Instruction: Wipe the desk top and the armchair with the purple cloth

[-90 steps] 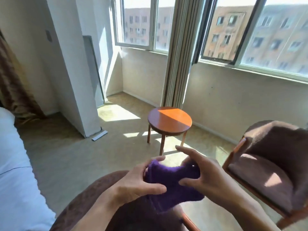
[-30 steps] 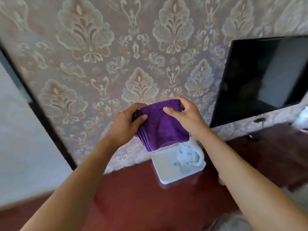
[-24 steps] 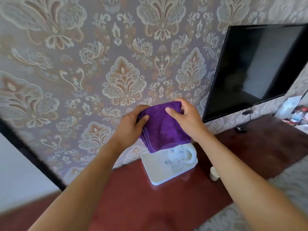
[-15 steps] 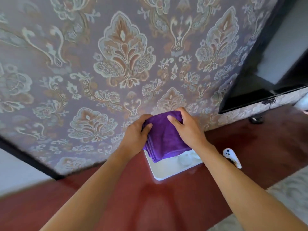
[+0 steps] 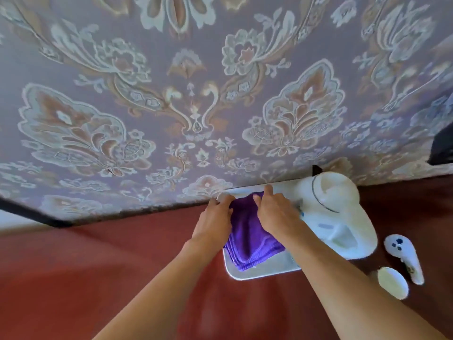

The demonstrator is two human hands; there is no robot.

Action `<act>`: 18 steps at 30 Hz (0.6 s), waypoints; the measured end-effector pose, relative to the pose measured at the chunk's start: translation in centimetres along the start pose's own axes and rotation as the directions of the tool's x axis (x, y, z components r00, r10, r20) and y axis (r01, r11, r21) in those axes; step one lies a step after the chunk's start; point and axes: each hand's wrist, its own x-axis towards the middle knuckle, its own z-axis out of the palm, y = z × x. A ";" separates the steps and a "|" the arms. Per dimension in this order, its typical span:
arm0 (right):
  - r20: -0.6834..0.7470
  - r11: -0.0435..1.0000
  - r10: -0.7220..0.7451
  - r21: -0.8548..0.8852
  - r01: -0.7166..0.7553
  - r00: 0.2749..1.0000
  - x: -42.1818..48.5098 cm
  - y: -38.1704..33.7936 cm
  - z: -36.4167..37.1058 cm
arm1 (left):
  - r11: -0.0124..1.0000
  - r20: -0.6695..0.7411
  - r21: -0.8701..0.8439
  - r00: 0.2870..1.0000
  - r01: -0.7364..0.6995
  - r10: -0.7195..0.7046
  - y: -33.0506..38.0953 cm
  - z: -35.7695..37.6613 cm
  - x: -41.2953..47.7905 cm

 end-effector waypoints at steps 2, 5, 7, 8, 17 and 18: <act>0.029 1.000 -0.002 -0.011 0.002 1.000 0.9 0.5 1.3 | 0.996 0.015 0.087 1.000 0.006 -0.007 0.0 1.0 0.7; 0.049 0.999 -0.009 -0.037 0.011 0.999 1.9 0.7 2.5 | 0.947 -0.010 0.319 1.000 -0.018 0.022 0.6 1.7 1.9; 0.056 0.999 0.003 -0.036 -0.001 0.998 2.4 0.7 3.2 | 0.884 -0.021 0.465 0.998 -0.047 0.064 1.0 1.9 2.2; 0.058 0.998 -0.001 -0.056 0.005 0.998 2.6 0.7 3.4 | 0.857 -0.015 0.512 0.996 -0.064 0.083 1.1 2.1 2.3; -0.019 0.935 -0.130 -0.336 0.117 0.991 1.3 0.1 4.2 | 0.878 -0.115 0.479 0.992 0.002 0.060 0.9 2.0 2.1; -0.022 0.927 -0.142 -0.354 0.126 0.990 1.1 0.0 3.7 | 0.886 -0.106 0.463 0.992 -0.012 0.068 1.0 1.5 1.8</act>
